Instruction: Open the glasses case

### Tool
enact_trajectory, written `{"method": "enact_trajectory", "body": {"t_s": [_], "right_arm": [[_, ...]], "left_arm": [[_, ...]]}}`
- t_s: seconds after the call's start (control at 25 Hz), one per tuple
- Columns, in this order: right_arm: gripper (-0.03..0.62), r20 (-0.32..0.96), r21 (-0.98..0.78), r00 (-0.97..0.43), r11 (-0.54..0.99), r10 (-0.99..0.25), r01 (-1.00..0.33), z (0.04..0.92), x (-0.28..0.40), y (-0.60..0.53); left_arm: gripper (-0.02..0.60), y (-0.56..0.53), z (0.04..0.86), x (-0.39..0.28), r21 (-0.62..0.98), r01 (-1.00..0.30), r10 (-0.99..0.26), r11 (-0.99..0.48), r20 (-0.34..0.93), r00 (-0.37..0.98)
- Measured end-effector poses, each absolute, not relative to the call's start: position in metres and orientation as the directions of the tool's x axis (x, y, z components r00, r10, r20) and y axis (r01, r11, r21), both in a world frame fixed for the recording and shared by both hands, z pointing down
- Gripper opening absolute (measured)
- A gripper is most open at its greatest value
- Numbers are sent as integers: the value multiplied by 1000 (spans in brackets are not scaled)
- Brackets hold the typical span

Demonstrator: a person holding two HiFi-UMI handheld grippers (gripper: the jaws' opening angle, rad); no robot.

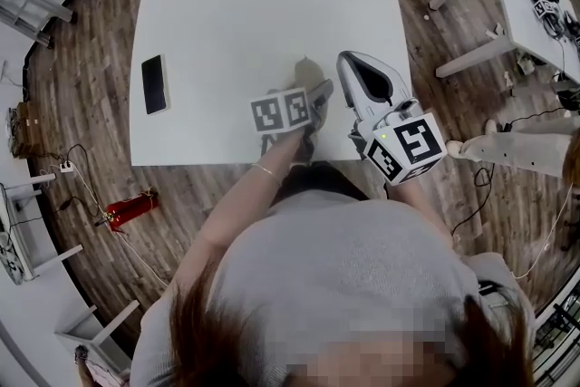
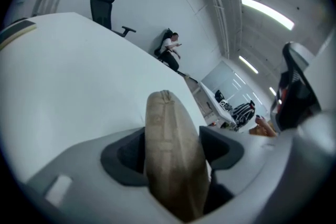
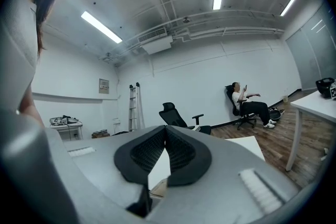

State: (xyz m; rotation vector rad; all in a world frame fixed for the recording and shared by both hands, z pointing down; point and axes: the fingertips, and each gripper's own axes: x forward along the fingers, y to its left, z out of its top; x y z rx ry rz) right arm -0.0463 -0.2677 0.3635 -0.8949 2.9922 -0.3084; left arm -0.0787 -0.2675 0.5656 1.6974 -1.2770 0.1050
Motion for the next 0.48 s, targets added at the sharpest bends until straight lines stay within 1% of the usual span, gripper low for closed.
{"method": "enact_trajectory", "body": {"t_s": [0.16,0.24,0.28,0.36,0.48], "right_arm": [[5,62,-194,-828,808,-557,-557,368,-43,-276],[5,65,-197,-825,803,-561,-562,368,-42,-277],[5,64,-197,-824,803,-562,-563,367,-41,-278],[5,43,-184,-832,814,-553,-551,364,-40,-280],[5,3,-104,-853,848,-522,-520,357,-36,-288]], "left_arm": [[299,-271,561,-84,606,-795,-705,-25,553,444],[296,-272,557,-87,622,-781,-716,-43,526,458],[295,-273,551,-87,640,-766,-729,-65,493,474],[294,-276,526,-88,675,-722,-764,-151,384,518],[293,-277,479,-89,642,-691,-773,-332,234,589]]}}
